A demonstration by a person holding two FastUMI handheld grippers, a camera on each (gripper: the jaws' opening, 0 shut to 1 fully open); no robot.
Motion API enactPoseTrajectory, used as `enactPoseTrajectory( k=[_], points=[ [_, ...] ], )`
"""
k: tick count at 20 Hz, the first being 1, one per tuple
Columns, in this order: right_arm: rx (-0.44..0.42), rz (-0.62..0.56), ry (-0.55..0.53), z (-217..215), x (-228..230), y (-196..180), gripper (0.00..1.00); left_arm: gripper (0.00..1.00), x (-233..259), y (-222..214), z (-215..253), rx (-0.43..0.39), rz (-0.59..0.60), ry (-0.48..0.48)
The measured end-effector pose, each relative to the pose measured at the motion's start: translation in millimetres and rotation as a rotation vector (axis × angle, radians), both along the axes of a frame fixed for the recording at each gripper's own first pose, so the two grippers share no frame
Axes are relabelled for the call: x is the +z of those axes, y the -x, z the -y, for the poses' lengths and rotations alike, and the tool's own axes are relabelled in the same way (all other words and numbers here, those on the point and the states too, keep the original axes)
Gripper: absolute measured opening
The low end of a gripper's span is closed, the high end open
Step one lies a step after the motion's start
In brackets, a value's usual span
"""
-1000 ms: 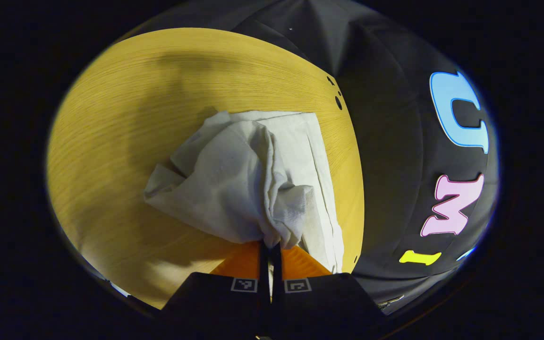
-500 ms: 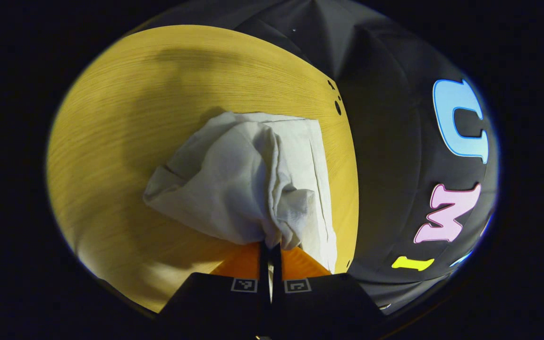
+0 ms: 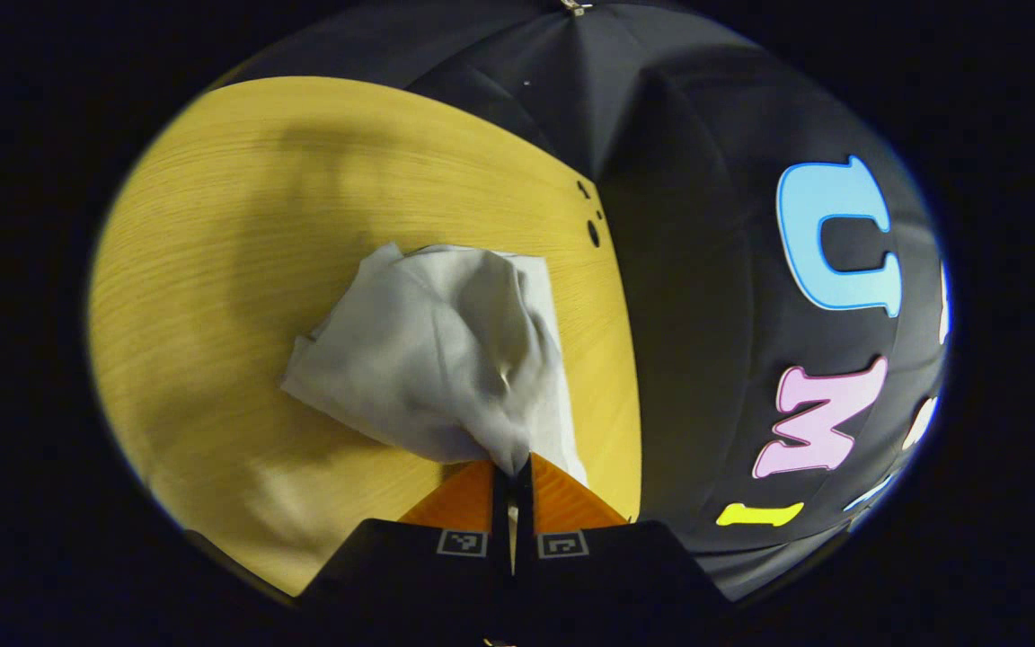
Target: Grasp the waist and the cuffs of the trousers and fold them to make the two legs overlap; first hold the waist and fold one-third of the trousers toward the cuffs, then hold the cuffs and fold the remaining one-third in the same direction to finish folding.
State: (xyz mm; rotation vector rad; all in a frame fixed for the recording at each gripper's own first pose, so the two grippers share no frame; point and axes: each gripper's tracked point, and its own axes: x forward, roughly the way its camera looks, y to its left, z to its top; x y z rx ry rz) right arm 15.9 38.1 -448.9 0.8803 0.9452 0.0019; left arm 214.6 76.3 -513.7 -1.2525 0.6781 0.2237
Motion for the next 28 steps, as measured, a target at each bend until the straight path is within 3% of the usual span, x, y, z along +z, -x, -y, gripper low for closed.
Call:
enactPoseTrajectory(
  k=[4, 8, 13, 19, 28],
  points=[
    [-0.057, -0.003, 0.000, 45, 4, 5, 0.55, 0.06, 26, -21, 15, 0.022, 0.066, -0.055],
    [-0.081, 0.007, -0.004, 69, 9, 5, 0.55, 0.06, 65, -37, 46, -0.056, 0.161, -0.181],
    [-0.108, 0.013, -0.004, 90, 10, 7, 0.55, 0.06, 108, -51, 123, -0.281, 0.265, -0.359],
    [-0.172, 0.023, 0.006, 124, 17, 22, 0.55, 0.06, 120, -51, 212, -0.540, 0.313, -0.525],
    [-0.325, 0.025, 0.043, 185, 30, 64, 0.55, 0.06, 59, -5, 345, -1.005, 0.308, -0.755]
  ],
)
